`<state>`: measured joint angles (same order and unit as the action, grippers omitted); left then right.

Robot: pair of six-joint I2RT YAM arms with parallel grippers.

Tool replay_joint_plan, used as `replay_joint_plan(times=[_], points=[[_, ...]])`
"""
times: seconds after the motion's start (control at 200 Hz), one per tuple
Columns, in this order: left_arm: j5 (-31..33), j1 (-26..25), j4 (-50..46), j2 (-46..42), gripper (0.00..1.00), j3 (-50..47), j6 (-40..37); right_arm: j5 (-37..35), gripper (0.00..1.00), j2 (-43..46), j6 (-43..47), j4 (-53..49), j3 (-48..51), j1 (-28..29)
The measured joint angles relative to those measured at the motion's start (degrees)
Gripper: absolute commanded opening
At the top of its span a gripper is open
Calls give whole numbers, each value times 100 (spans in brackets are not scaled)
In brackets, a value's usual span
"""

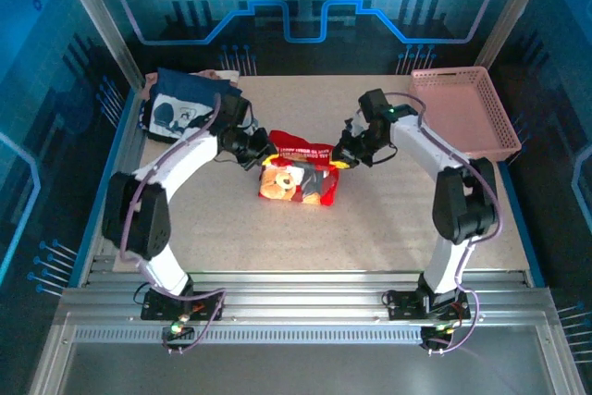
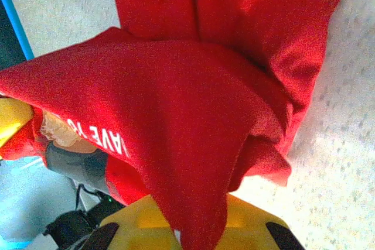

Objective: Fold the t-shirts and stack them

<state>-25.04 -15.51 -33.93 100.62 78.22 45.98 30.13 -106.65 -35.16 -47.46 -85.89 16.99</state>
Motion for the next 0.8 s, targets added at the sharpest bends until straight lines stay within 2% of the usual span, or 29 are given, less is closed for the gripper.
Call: replay_joint_plan(times=[0.08,0.125,0.16,0.185,0.205,0.255,0.31,0.33,0.36,0.385,0.5,0.61,0.7,0.8], points=[[-166,103,-13,599,0,415,-140,61,9,-466,83,-52,-350,-133],[-234,136,-24,922,1,667,-188,98,21,-750,116,-94,-577,-203],[-310,164,-37,1211,19,892,-240,142,39,-986,146,-116,-761,-262],[-341,186,-46,1405,37,1056,-264,157,46,-1174,129,-157,-922,-313],[-343,201,-46,1543,46,1163,-275,168,51,-1316,109,-186,-1045,-361],[-393,280,-74,1921,60,1513,-284,192,57,-1650,96,-262,-1381,-476],[-450,376,-50,2251,70,1867,-251,238,60,-2037,52,-302,-1853,-640],[-463,411,-44,2341,82,1978,-232,256,62,-2133,59,-306,-1987,-688],[-470,468,-50,2417,88,2120,-170,267,64,-2236,48,-310,-2186,-772],[-470,518,-46,2424,98,2214,-168,275,66,-2267,37,-332,-2339,-850],[-457,776,52,2199,99,2640,22,243,74,-2076,203,-542,-2959,-1126],[-367,1062,107,1397,99,2653,35,186,75,-1163,494,-697,-2933,-1290],[-221,1213,212,492,99,2402,-118,210,73,46,702,-577,-2162,-1285],[-162,1193,531,-732,99,1386,-297,411,76,1443,697,-282,-715,-1252]])
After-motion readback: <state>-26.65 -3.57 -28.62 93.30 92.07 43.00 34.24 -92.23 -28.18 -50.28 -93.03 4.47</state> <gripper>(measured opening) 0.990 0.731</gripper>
